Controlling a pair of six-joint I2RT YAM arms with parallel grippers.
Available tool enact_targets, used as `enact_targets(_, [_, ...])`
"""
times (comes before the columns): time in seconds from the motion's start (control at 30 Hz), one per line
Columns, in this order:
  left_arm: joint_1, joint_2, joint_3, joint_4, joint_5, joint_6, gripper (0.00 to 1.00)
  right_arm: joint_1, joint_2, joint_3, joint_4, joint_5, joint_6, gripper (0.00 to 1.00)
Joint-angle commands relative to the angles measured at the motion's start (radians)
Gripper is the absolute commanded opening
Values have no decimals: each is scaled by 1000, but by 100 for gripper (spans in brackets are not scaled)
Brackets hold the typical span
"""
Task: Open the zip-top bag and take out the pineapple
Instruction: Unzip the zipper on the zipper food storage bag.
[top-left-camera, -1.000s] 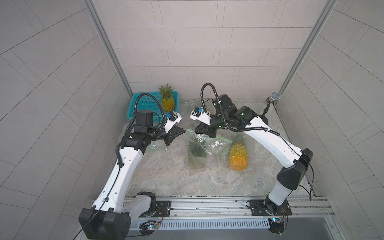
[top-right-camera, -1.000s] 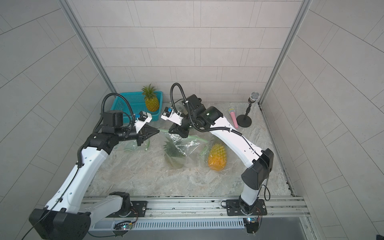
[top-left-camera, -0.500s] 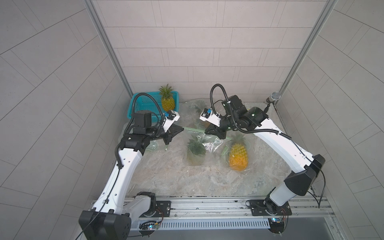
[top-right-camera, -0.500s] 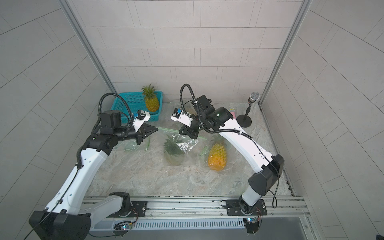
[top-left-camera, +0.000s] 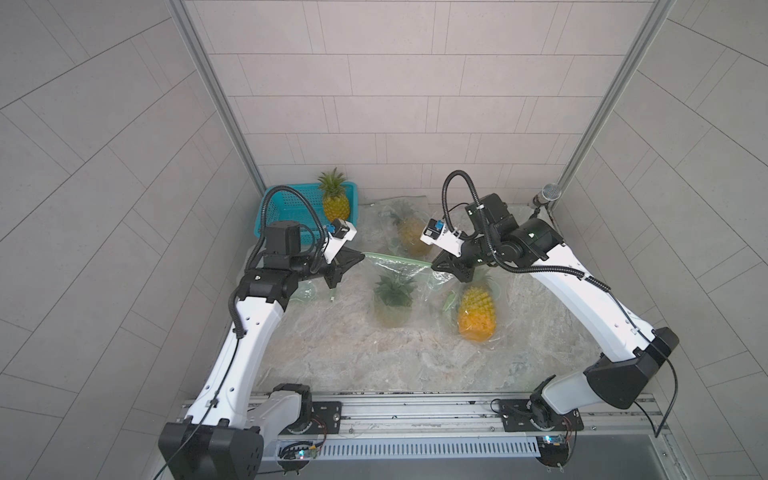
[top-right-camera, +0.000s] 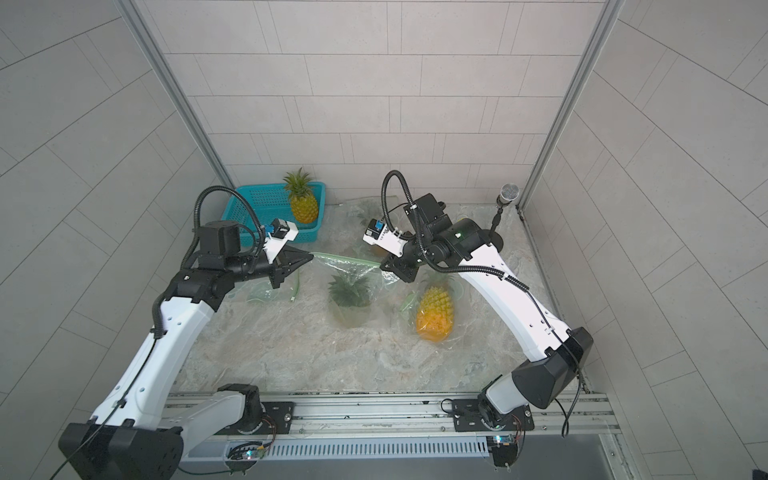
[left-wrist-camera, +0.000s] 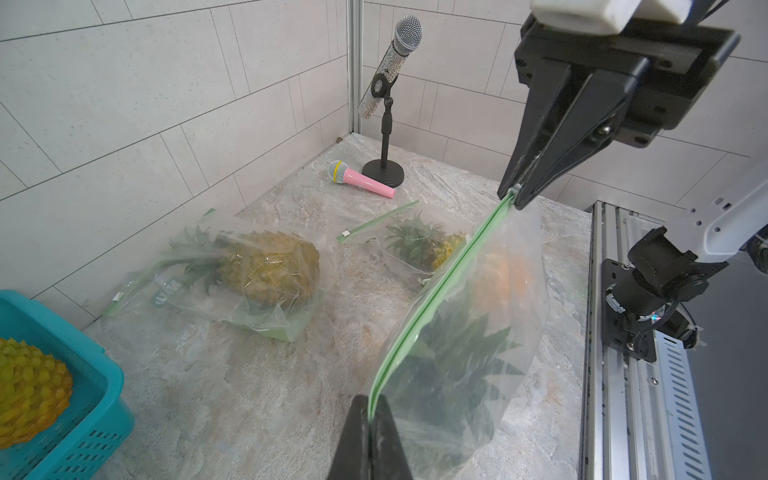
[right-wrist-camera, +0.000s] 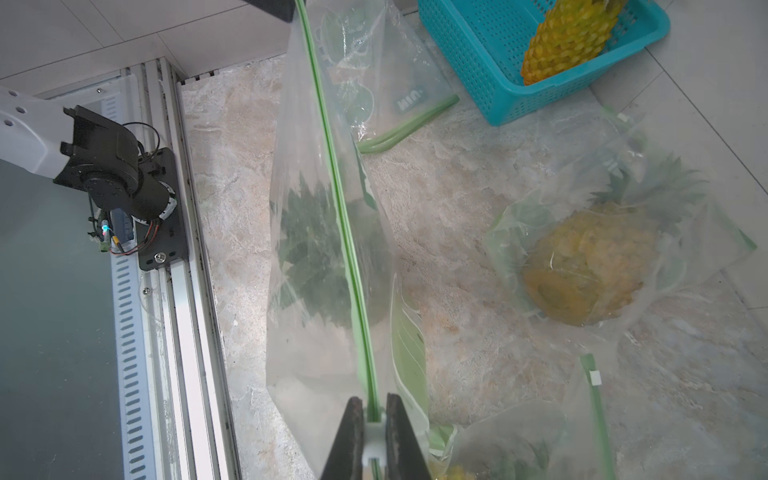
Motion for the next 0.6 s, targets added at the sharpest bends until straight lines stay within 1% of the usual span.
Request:
enact_targets(0.0, [32, -32, 1, 83, -50, -3, 0, -28, -46, -4, -118, 79, -18, 10])
enact_targets(0.57, [44, -37, -9, 104, -68, -16, 0, -61, -74, -20, -169, 154, -12, 10])
